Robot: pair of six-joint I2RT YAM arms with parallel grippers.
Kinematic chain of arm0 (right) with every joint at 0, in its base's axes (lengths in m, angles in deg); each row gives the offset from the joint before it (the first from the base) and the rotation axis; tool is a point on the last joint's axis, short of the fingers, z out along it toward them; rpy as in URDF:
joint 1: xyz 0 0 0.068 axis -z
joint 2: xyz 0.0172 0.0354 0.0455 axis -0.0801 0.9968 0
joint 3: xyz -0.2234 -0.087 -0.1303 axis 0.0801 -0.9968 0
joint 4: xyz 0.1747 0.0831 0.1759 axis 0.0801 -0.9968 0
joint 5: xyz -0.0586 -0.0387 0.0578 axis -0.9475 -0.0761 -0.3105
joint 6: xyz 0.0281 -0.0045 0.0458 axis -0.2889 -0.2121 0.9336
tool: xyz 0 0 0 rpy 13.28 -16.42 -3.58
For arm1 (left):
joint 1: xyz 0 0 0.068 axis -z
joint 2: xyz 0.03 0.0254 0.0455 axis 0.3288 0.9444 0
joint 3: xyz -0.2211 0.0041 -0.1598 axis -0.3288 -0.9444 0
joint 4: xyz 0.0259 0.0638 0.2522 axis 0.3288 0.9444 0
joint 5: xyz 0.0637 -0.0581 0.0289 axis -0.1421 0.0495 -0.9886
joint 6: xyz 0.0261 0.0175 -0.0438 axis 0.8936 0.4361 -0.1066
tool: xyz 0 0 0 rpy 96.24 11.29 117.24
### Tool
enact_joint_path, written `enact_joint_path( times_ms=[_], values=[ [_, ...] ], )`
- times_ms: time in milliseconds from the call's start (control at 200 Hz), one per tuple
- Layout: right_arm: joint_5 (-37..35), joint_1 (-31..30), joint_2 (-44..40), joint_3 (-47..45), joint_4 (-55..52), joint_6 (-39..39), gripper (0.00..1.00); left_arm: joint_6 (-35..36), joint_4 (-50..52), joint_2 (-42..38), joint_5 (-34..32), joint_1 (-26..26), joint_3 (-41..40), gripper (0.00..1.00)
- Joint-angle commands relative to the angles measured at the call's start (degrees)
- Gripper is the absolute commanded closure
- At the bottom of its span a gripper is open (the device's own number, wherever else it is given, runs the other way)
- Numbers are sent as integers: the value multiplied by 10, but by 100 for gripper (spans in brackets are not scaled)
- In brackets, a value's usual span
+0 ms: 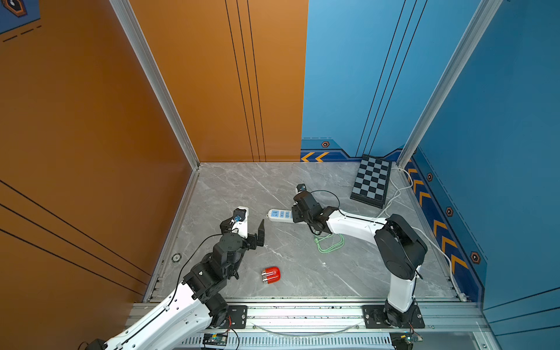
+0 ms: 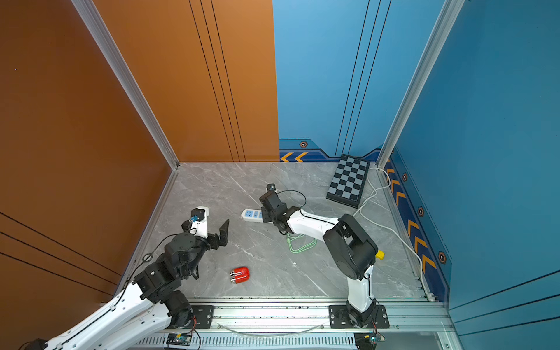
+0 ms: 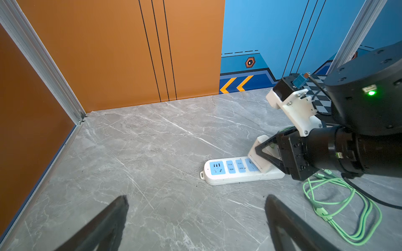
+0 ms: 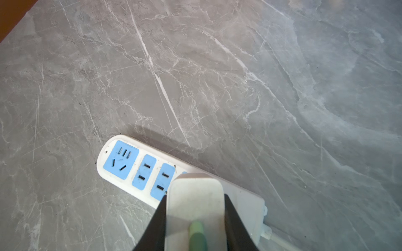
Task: Charge the electric shaver
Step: Insert the plug into the socket.
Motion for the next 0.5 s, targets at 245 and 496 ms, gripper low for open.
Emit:
enact_joint_path(
  times_ms=[245,496],
  values=[
    [-67,-21,44,67,-105,43,100,-19,66,14,-1,-6,46,1],
    [-142,-39,83,122,-211,145,100,-40,92,7,1,-10,52,2]
  ],
)
